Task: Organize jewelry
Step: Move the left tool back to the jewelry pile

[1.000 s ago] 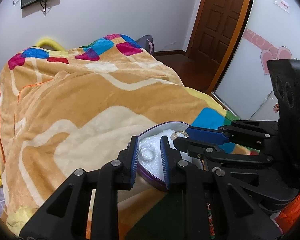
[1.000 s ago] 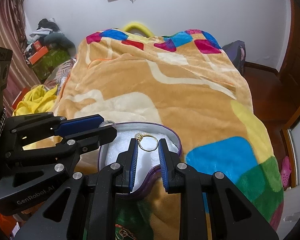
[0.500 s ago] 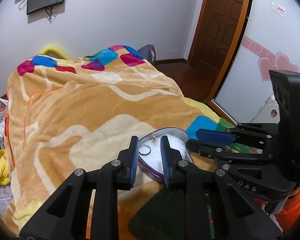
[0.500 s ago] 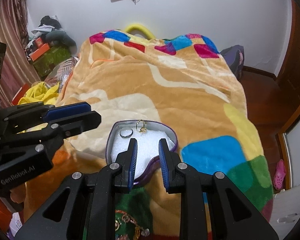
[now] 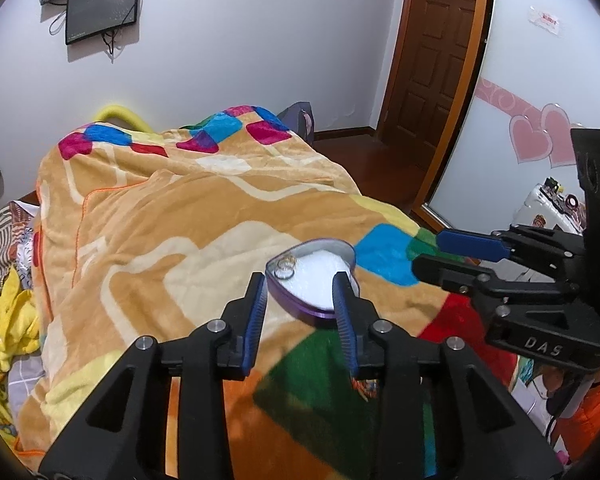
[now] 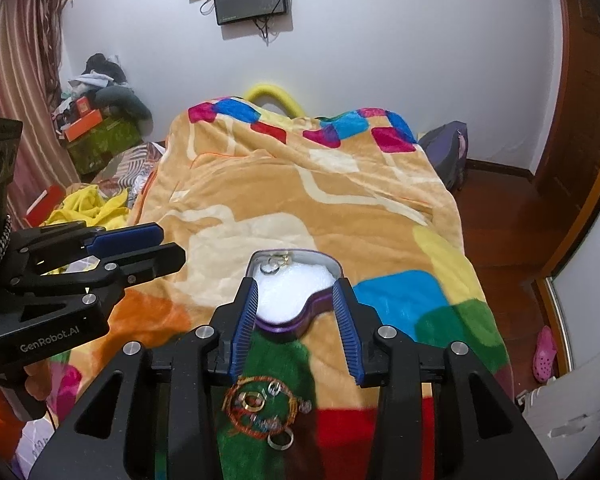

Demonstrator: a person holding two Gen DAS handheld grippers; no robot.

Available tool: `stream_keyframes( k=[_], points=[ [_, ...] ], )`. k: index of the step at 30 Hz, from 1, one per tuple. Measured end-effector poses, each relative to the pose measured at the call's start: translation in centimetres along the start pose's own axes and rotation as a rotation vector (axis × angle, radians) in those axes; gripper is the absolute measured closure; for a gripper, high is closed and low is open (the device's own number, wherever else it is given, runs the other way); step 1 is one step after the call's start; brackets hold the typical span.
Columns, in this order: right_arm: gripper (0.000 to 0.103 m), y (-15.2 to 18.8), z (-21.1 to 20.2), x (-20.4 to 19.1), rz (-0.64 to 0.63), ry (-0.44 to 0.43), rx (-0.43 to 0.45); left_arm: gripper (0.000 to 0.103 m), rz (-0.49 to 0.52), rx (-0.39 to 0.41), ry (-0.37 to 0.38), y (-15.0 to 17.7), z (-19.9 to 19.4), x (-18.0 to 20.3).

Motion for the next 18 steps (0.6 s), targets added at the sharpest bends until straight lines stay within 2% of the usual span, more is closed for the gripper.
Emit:
stream_keyframes(
  k=[10, 18],
  points=[
    [0.067, 3.4, -0.9, 0.1, 0.044, 0.018, -0.034, 0.069, -0.006, -0.055, 0.014, 3.7, -1.1, 0.4],
    [0.067, 7.5, 0.8, 0.5, 0.071, 0.041, -0.140, 0.069, -0.028, -0.125, 0.018, 6.9, -0.2, 0.7]
  ],
)
Point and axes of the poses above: each gripper's, at about its wrist camera, not at the fingertips, and z roughly the way its jaws point, x to its right, y to its underside, the point moved 1 cm from there along z, roughly the way its jaws point, and after that the axes turned 3 degrees about z, right-handed, at the moved point
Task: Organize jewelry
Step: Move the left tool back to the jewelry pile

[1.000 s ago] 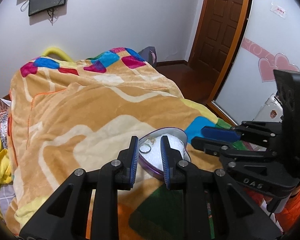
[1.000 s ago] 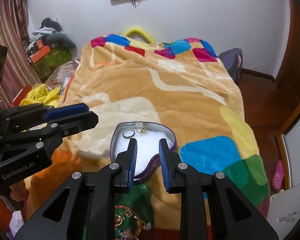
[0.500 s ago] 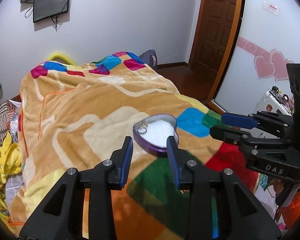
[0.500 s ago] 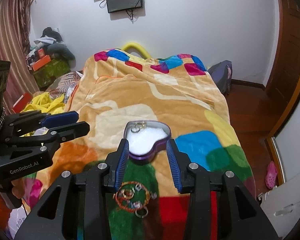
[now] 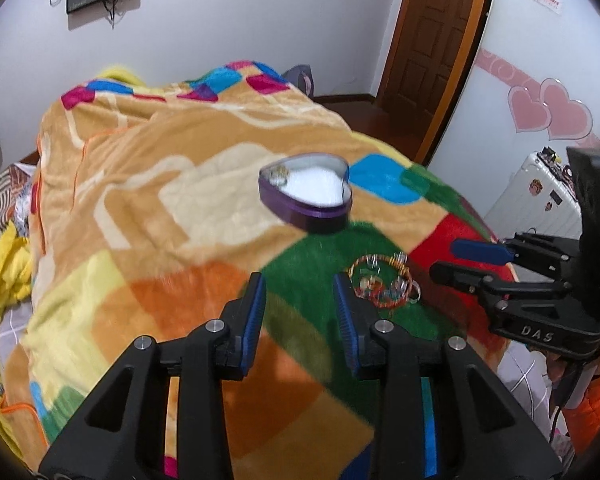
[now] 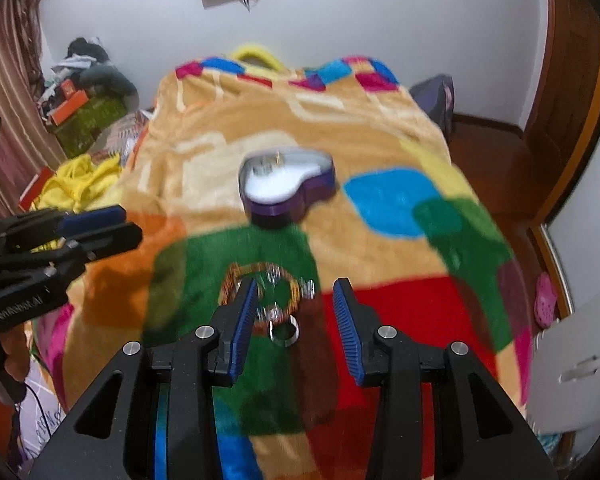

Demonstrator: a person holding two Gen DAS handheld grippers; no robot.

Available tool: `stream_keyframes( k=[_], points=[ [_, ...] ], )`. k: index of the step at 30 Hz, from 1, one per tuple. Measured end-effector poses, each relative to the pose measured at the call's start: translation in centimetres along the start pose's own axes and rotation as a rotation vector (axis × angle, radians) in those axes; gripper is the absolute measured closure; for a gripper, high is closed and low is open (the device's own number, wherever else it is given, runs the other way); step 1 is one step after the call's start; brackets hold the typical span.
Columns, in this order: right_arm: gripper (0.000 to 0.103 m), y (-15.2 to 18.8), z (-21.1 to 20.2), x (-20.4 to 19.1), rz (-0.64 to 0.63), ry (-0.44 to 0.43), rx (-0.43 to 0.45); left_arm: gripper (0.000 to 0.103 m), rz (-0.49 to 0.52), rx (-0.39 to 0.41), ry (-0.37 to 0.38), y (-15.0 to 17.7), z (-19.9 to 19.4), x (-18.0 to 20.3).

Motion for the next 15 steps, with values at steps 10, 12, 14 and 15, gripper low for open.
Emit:
stream_keyframes(
  k=[10, 12, 14, 15],
  points=[
    [0.067, 3.1, 3.0, 0.0, -0.001, 0.003, -0.099, 0.069, -0.022, -0.046, 0.015, 1.9, 1.4, 0.2],
    [0.067, 3.2, 2.9, 0.1, 0.000, 0.002, -0.089, 0.069, -0.020, -0.054, 0.020, 1.9, 1.7, 0.4],
    [0.067, 3.2, 3.0, 0.2, 0.002, -0.001, -0.078, 0.069, -0.020, -0.059, 0.026, 1.8, 2.1, 0.7],
    [0.067, 3.2, 3.0, 0.1, -0.003, 0.000, -0.075, 0.069, -0.021, -0.062, 0.031, 1.7, 2.3, 0.8]
  ],
)
Point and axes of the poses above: each gripper's, at about its wrist camera, not at the fingertips, and z roughly the way its jaws point, x to its right, y to its underside, the point moved 1 cm from there along z, roughly the way its jaws point, and after that the axes turned 3 degrees about z, right-handed, at the moved point
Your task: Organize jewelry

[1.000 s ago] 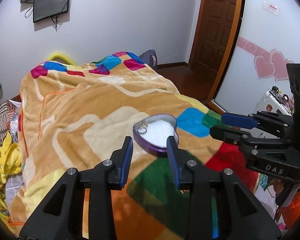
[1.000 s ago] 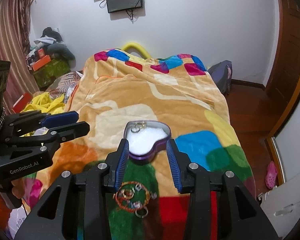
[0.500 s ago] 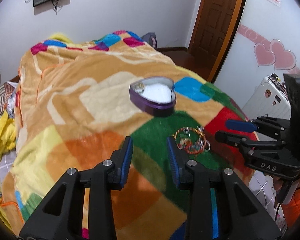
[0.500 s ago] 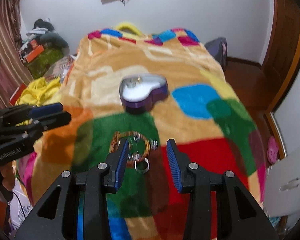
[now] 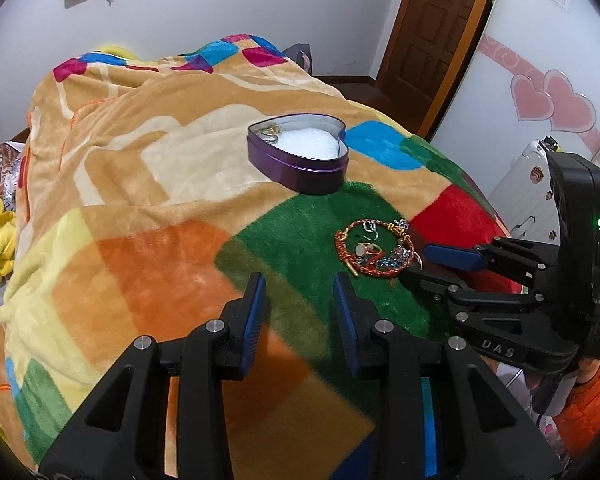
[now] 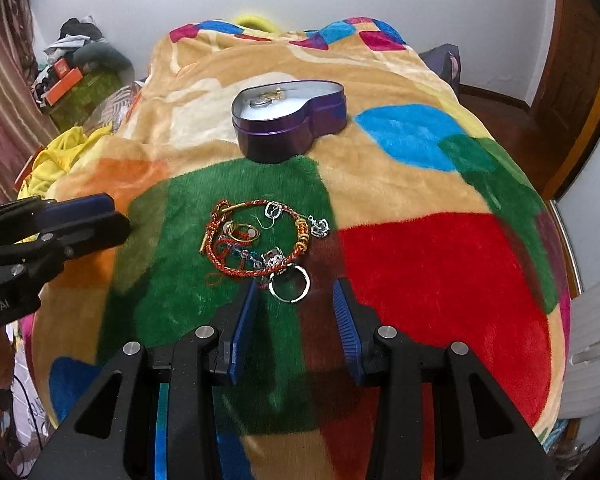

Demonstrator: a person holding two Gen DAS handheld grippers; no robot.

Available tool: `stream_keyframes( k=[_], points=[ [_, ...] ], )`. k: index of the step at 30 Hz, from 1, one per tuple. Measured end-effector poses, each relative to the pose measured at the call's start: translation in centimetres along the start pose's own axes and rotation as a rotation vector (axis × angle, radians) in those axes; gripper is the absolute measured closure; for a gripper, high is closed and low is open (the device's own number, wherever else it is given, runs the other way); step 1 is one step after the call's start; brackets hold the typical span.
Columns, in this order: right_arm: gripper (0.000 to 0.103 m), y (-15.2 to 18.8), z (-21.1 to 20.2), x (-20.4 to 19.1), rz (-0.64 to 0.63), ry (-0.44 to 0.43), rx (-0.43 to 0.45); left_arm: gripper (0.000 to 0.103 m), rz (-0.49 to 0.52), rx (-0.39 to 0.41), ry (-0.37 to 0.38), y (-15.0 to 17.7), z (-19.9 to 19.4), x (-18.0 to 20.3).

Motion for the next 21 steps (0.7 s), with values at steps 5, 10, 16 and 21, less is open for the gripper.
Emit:
stream_keyframes(
  k=[5, 10, 16, 21],
  points=[
    [0.084, 0.1, 0.0, -0.1, -0.015, -0.009, 0.024, 0.069, -0.012, -0.009, 0.025, -0.6, 1.0, 0.5],
    [0.084, 0.1, -0.4, 0.7, 0.016, -0.044, 0.031, 0.070, -0.015, -0.025, 0.046, -1.0, 2.2, 1.2],
    [0.084, 0.5, -1.5, 1.2, 0.011, -0.008, 0.058, 0.079, -0.045, -0.067, 0.057, -1.4, 4.1, 1.6],
    [0.084, 0.4, -2.1, 1.8, 0.014, 0.019, 0.075, 0.088, -0.061, -0.087, 0.050, -1.9, 5.3, 1.6]
  ],
)
Point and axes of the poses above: each gripper's, at about its wrist camera, not at the fingertips, and z roughly the way its jaws point, x to its right, y to its underside, the point moved 1 cm from there along z, roughly the way its jaws point, and after that the axes turned 3 degrees about z, right-handed, at the moved point
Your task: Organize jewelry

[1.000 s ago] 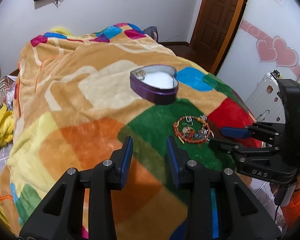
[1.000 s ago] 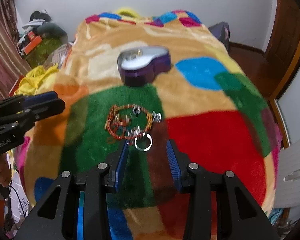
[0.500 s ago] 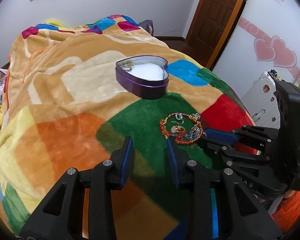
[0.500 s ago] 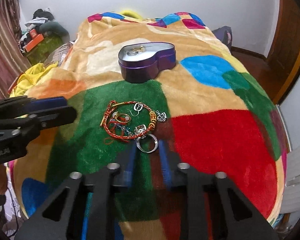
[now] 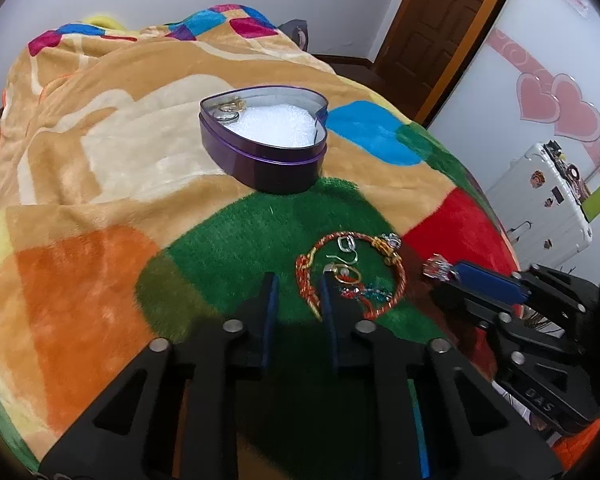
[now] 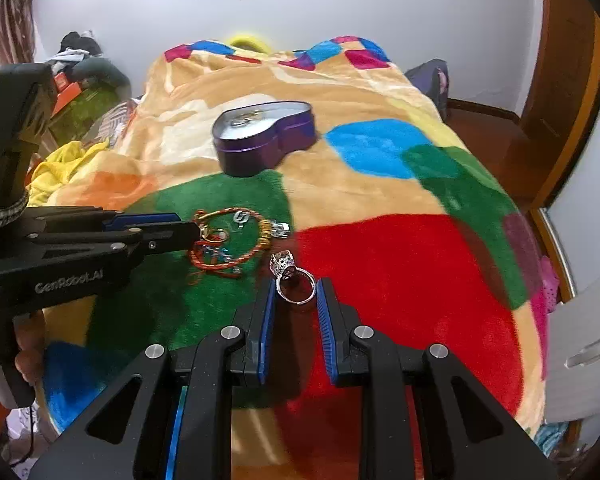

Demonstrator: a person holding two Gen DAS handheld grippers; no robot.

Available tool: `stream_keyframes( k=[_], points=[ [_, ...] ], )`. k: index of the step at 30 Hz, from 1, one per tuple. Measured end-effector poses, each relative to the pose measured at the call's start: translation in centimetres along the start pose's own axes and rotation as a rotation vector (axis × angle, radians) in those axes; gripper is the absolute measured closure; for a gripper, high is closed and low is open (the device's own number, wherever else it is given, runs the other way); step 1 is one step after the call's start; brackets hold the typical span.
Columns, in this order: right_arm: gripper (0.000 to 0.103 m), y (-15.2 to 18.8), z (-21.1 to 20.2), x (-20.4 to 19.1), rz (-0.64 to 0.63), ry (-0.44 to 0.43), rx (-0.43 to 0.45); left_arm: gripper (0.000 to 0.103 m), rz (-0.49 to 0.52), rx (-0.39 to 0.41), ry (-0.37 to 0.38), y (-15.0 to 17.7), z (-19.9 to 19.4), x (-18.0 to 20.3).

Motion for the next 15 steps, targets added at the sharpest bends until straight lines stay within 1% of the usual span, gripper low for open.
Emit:
stream_keyframes(
  k=[3, 9, 15],
  points=[
    [0.084, 0.1, -0.2, 0.5, 0.014, 0.001, 0.005, 0.096, -0.010, -0.010, 0.002, -0.2, 0.7, -0.1],
    [0.084, -0.1, -0.7, 0.9, 0.032, 0.002, 0.022, 0.097, 0.024, 0.021, -0.028, -0.3, -0.3, 0.6],
    [0.084, -0.8, -1.9, 1.2, 0.044, 0.000, 0.059, 0.097, 0.055, 0.101, -0.056, -0.7, -3.5, 1.2]
  ],
)
Point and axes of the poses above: each gripper's, at about its wrist camera, not at the fingertips, and z roughly the way its jaws point, x to its right, y to its underside, the point moved 1 cm from there along z, roughly the way its jaws point, and after that the axes turned 3 degrees about z, right-handed, at the moved point
